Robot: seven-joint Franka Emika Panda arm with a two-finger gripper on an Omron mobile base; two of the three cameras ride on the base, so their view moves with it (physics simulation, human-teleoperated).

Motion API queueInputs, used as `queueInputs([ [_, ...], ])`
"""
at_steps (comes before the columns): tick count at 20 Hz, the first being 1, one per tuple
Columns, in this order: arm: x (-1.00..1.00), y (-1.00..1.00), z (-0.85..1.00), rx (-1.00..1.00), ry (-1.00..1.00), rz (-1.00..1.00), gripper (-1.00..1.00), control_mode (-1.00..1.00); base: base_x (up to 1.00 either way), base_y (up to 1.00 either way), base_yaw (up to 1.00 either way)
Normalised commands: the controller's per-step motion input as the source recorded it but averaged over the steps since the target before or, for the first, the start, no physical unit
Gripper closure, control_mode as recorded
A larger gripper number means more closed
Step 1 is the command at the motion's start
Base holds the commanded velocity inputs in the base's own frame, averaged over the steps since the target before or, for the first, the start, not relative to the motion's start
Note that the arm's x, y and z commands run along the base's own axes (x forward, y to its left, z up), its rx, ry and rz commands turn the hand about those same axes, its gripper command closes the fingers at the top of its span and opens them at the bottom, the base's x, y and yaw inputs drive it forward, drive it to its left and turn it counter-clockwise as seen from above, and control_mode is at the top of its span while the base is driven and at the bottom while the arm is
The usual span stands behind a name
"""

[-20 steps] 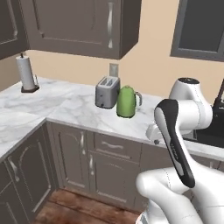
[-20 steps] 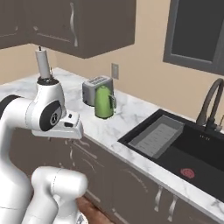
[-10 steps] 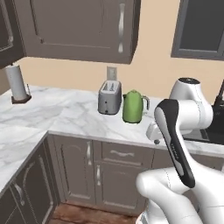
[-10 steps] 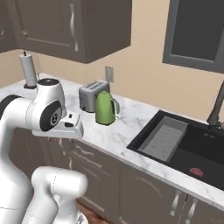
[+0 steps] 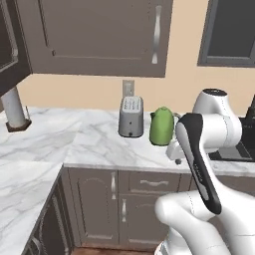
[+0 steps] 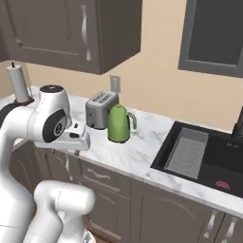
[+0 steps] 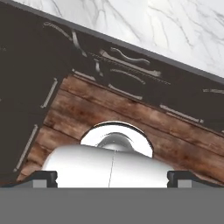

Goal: Navigate to the electric kettle.

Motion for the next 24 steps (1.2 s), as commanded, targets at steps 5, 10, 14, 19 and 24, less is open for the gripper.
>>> queueInputs([
  [5,0.00,0.00,0.00,0.00,0.00,0.00,-1.00,1.00,0.50,0.05,-0.22],
  [10,0.00,0.00,0.00,0.00,0.00,0.00,-1.00,1.00,0.56,0.00,-0.16],
  [14,0.00,0.00,0.00,0.00,0.00,0.00,-1.00,1.00,0.54,0.00,-0.16],
  [19,0.00,0.00,0.00,0.00,0.00,0.00,-1.00,1.00,0.43,0.01,-0.16],
  [24,0.00,0.00,0.00,0.00,0.00,0.00,-1.00,1.00,0.34,0.12,-0.16],
])
